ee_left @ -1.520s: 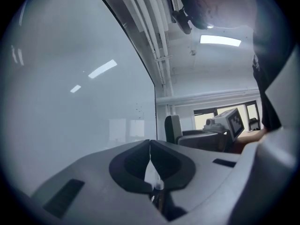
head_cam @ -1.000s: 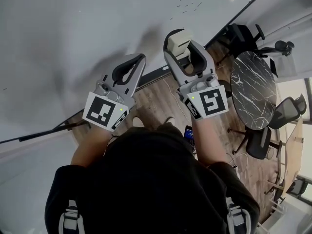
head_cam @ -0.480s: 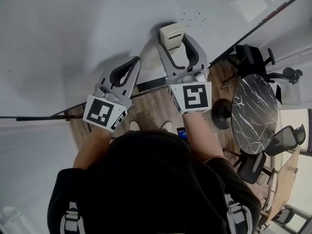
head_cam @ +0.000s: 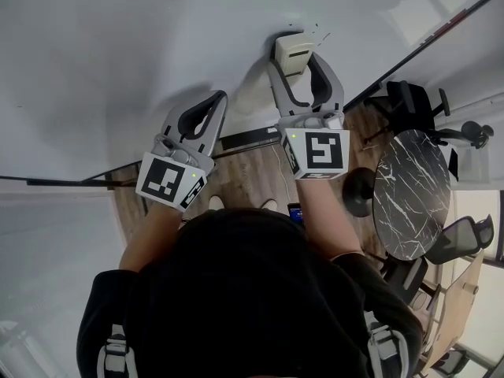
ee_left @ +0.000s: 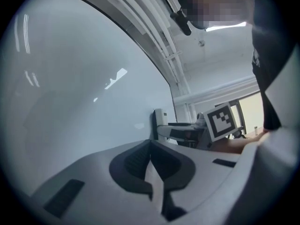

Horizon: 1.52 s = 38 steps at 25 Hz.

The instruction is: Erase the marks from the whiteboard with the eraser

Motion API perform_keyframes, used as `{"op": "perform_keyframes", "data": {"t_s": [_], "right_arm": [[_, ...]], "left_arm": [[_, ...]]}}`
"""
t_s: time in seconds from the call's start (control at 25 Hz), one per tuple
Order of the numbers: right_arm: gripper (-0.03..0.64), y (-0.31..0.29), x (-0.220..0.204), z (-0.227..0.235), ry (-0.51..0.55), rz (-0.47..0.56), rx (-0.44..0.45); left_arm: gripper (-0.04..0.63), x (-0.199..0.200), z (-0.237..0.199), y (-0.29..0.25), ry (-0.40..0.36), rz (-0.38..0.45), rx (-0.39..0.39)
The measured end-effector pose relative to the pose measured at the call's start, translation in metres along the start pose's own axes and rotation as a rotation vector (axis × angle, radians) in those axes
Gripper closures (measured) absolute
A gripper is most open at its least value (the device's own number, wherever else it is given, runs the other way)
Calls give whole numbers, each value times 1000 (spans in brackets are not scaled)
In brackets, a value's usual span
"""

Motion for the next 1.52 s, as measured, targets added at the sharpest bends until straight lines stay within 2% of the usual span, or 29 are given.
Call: {"op": "perform_keyframes", "data": {"t_s": [0.72, 1.12, 1.32, 1.52], "right_arm": [[370, 5, -13, 91, -92, -19, -102], [370, 6, -22, 116, -116, -50, -147], [370, 14, -19, 107, -110, -60, -137], [370, 23, -6, 64, -70, -26, -61]], "left_arm": [[591, 6, 7, -15, -17, -1, 6], [591, 8, 6, -9, -9, 6, 18], [591, 9, 1, -6, -41, 13, 36], [590, 11, -3, 0, -49, 28, 53]]}}
Point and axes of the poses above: the fingertips, and each gripper's own axes: y backward along the fingers, z to its right, x out of its top, the point moved 8 cm from there along y, backward along the fingers, and after that the axes turned 8 degrees about -x, right-handed, at the moved point
